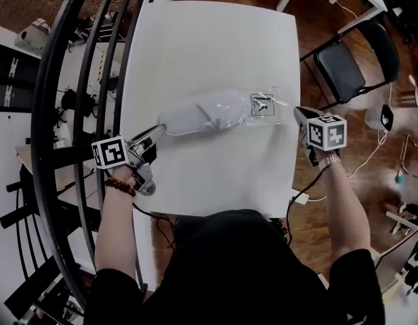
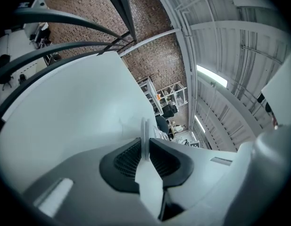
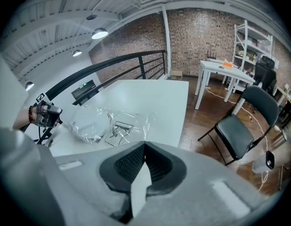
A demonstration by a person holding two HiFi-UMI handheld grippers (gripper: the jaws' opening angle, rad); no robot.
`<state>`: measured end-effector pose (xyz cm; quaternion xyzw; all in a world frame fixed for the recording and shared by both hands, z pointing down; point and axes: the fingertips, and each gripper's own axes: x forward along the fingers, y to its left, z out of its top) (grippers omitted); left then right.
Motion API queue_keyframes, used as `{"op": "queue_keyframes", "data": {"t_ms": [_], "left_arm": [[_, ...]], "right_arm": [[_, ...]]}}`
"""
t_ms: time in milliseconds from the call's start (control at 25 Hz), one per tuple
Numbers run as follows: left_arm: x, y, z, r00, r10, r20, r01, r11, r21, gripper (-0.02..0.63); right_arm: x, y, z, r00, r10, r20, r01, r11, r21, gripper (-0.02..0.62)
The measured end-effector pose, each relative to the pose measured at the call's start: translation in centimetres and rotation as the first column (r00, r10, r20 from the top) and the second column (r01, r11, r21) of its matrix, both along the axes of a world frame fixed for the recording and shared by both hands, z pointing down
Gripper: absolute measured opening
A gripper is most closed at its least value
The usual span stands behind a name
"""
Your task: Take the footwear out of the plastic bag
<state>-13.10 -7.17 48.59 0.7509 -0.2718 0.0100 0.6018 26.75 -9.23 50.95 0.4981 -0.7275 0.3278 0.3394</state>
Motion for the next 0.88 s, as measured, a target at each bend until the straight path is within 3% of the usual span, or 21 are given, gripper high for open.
{"op": "queue_keyframes", "data": {"t_ms": [240, 480, 600, 880], "left_arm": [[-0.2, 0.5, -1.4, 0.996, -0.044, -0.076, 0.044, 0.999, -0.011, 0.071], [-2.2, 1.4, -1.3, 0.998, -0.054, -0.043, 0.055, 0.998, 0.039, 0.071], [-2.1, 1.7, -2.6, 0.991, -0.085, -0.101, 0.088, 0.996, 0.020, 0.071], [-3.1, 1.8, -3.9, 0.978, -0.140, -0.152, 0.143, 0.990, 0.013, 0.071]], "right_arm": [[1.0, 0.2, -0.7, 0.999, 0.043, 0.021, -0.043, 0.999, 0.011, -0.008], [1.9, 1.2, -1.1, 0.997, 0.076, 0.022, -0.077, 0.997, 0.020, -0.008], [2.7, 1.4, -1.6, 0.995, 0.096, 0.018, -0.097, 0.995, 0.027, -0.008], [3.9, 2.1, -2.2, 0.988, 0.149, 0.026, -0.150, 0.988, 0.031, -0.008]]}}
